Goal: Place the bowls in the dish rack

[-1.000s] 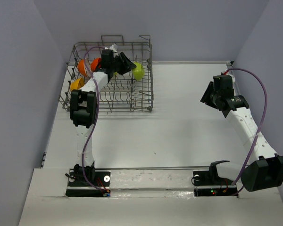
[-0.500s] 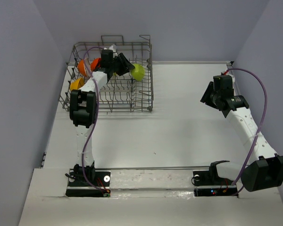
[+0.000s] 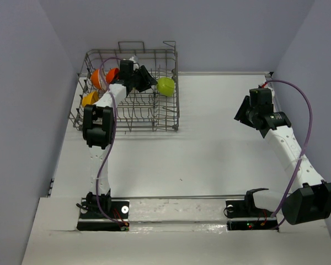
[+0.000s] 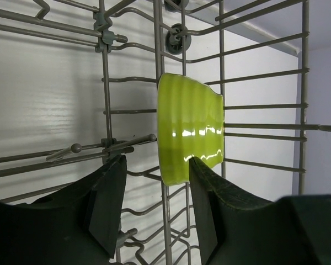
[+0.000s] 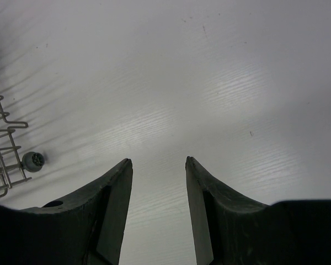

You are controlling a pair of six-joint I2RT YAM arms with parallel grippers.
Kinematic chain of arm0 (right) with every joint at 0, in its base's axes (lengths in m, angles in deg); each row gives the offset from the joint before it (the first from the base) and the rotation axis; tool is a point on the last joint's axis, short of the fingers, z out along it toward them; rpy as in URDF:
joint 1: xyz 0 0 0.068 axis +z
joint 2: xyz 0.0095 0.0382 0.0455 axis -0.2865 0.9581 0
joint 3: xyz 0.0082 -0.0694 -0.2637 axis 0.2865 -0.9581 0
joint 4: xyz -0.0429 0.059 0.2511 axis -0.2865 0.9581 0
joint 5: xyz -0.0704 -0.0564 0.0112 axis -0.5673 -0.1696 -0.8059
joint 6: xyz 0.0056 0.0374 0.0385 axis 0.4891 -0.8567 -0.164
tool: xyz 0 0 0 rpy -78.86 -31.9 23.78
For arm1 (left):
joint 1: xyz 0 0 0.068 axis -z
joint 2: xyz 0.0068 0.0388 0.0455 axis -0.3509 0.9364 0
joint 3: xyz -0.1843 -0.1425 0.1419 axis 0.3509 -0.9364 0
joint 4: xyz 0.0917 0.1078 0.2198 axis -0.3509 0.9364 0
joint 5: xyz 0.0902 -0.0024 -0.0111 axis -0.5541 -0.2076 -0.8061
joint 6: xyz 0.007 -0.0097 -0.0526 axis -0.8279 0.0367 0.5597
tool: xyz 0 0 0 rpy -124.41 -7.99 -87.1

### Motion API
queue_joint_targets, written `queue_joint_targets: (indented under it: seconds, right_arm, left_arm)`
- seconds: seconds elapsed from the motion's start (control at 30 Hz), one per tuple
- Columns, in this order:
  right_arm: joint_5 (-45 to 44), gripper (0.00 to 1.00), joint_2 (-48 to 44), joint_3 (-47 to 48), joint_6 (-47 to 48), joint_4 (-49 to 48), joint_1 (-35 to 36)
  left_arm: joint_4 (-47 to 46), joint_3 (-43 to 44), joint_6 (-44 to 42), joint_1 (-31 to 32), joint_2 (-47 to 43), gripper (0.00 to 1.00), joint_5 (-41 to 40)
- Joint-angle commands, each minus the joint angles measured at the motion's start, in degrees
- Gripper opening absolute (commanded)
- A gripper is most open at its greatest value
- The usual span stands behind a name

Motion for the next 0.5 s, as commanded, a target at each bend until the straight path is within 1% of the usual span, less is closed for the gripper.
queue_joint_targets:
  seconds: [0.0,0.13,0.37,0.47]
  right_arm:
    - [0.66,0.50,-1.21,0.64,0.81,-2.28,-0.34]
    - [0.84,0.49,-1.82,0.99,0.81,-2.20,-0.34]
    - [1.27,0.50,-2.87,1.70,0.90,-1.76,-0.34]
    - [2.06,0.57,-3.75,2.40,1.07,-1.58,-0.34]
  left_arm:
    - [-0.39,3.07,-1.97,0.79,-3.20,0.57,-0.05]
    - [0.40,4.47,-2.50,1.23,-5.14,0.58,0.21]
    - [2.51,6.41,-3.99,1.58,-11.11,0.59,-0.49]
    - [5.14,7.11,-6.62,1.76,-15.50,0.59,-4.43]
